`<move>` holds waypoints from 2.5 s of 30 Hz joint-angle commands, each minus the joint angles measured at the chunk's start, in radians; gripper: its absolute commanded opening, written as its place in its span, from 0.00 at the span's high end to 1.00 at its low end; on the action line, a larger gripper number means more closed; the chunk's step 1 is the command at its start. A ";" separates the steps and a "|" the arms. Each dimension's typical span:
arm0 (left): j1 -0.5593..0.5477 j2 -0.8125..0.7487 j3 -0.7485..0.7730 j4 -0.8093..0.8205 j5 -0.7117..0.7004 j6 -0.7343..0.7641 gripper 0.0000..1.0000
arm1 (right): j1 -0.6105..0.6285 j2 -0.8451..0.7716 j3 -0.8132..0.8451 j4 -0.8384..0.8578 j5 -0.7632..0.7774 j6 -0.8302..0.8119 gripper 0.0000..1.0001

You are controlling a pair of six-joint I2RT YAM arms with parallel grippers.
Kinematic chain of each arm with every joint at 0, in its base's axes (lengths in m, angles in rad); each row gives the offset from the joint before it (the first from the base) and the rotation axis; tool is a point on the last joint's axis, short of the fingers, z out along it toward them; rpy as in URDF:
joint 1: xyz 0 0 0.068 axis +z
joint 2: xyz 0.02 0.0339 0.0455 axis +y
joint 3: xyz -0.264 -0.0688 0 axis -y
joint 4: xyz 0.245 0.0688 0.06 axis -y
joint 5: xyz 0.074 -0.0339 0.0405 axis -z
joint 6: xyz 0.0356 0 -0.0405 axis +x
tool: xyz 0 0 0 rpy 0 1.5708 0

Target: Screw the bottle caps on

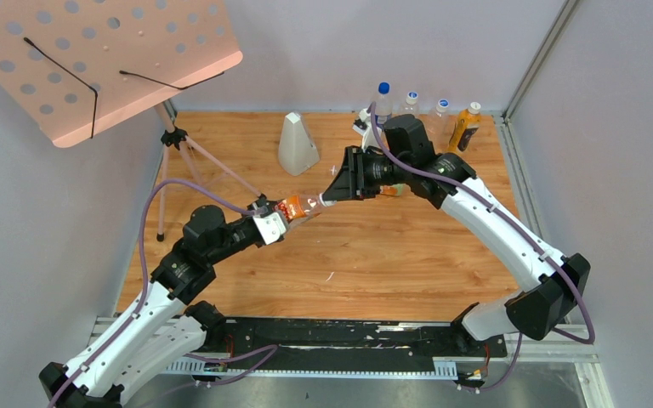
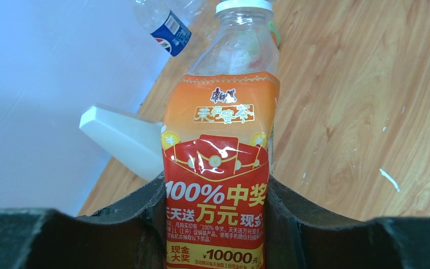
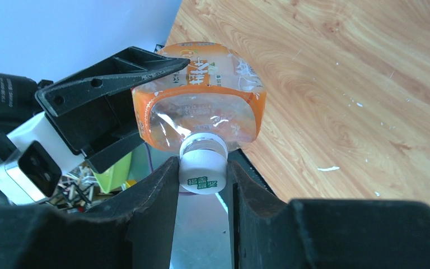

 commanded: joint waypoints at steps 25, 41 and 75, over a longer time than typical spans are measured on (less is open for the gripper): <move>-0.020 0.027 -0.025 0.127 -0.448 0.003 1.00 | 0.011 0.135 -0.291 -0.080 0.505 -0.245 0.85; -0.020 0.001 -0.045 0.147 -0.452 -0.003 1.00 | 0.128 0.380 -0.320 0.007 0.676 -0.215 0.65; -0.019 -0.008 -0.052 0.135 -0.448 -0.002 1.00 | 0.177 0.319 -0.353 0.039 0.583 -0.571 0.61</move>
